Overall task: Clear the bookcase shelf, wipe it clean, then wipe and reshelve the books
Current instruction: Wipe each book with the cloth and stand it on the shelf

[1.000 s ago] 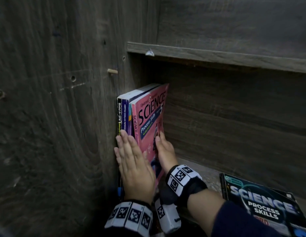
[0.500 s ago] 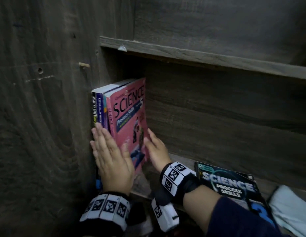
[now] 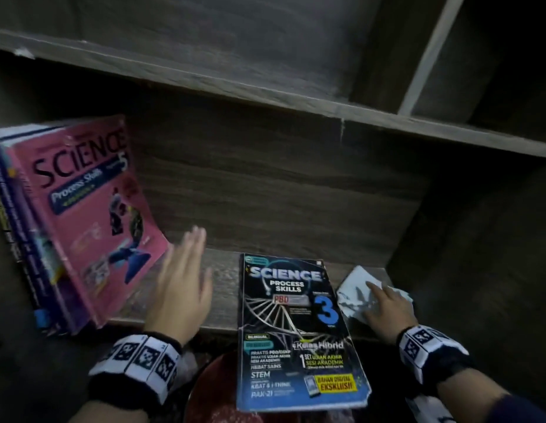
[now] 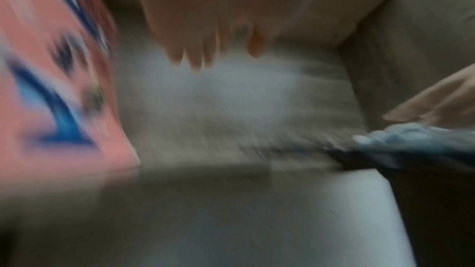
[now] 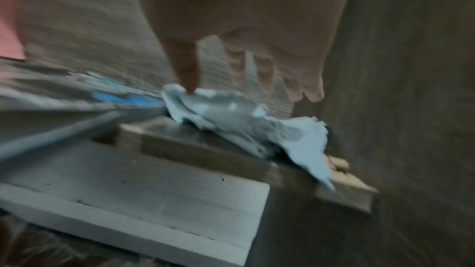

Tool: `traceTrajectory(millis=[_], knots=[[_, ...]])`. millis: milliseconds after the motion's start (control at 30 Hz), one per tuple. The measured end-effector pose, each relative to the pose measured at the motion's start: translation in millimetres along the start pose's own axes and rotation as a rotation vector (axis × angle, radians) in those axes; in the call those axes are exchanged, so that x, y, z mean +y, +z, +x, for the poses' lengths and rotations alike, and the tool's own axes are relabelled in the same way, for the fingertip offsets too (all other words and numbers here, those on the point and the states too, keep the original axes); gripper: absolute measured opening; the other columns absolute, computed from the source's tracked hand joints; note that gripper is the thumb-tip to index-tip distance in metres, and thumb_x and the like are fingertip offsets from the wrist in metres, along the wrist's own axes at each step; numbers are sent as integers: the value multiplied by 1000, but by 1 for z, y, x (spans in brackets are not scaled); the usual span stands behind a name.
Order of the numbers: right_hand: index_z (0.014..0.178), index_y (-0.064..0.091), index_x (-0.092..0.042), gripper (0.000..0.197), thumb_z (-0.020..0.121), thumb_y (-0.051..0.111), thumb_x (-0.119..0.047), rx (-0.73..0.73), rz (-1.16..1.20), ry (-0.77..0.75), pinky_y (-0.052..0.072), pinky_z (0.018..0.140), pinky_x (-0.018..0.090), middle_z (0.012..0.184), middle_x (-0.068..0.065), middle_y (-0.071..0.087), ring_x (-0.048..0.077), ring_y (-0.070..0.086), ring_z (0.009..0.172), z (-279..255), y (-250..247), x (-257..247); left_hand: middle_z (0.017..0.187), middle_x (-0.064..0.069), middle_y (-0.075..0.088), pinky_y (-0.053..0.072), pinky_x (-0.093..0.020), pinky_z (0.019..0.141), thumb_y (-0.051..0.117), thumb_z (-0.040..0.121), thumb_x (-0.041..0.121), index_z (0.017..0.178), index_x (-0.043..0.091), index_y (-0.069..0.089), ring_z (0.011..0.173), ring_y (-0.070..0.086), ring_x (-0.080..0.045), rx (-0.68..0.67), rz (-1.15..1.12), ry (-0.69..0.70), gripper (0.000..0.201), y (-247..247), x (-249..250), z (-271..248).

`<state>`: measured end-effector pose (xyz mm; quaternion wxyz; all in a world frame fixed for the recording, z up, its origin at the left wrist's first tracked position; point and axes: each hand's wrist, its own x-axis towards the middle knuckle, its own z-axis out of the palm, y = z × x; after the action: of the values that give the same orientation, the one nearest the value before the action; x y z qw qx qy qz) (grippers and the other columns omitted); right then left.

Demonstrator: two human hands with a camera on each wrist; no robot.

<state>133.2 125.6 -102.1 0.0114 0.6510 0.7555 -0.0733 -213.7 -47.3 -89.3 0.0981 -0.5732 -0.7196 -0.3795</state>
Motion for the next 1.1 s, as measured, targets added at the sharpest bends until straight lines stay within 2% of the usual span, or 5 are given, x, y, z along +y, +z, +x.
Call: traceTrajectory(millis=[233,700,833,1000,1100], knots=[[140,0,-64,67,86,39,-71,-119,66,31,7,114,63,161,-4,-10,46,-2,144,12,16,3,161,11,13,-11,-41,120,-9,82,64,155,26,7,145,-7,-1,-520,105,-71,84,72,-6,-26],[140,46,-30,52,95,42,-5,171,285,-34,42,97,45,130,19,57,40,52,117,16,11,0,157,23,7,-20,-54,114,2,99,55,153,35,-9,146,-15,-7,-632,248,-84,58,88,1,-22],[126,54,-49,53,92,50,-9,332,506,-224,49,93,45,121,11,64,34,62,105,-4,-12,-15,154,25,2,-19,-56,113,-7,94,59,151,36,-13,146,-15,-7,-623,243,-74,62,90,0,-24],[146,21,-52,61,90,46,-56,-353,-5,-549,-2,120,48,160,-5,-3,22,-6,148,-45,-11,-55,153,26,-9,-16,-57,114,-19,88,58,150,36,-16,145,-18,-7,-613,279,-76,65,90,3,-25],[147,-6,-52,65,91,21,-70,-418,-15,-524,-14,116,44,156,-7,-24,22,-25,143,-42,2,-70,153,27,-8,-14,-57,114,-23,84,56,150,36,-14,146,-17,-6,-581,265,-68,70,91,3,-25]])
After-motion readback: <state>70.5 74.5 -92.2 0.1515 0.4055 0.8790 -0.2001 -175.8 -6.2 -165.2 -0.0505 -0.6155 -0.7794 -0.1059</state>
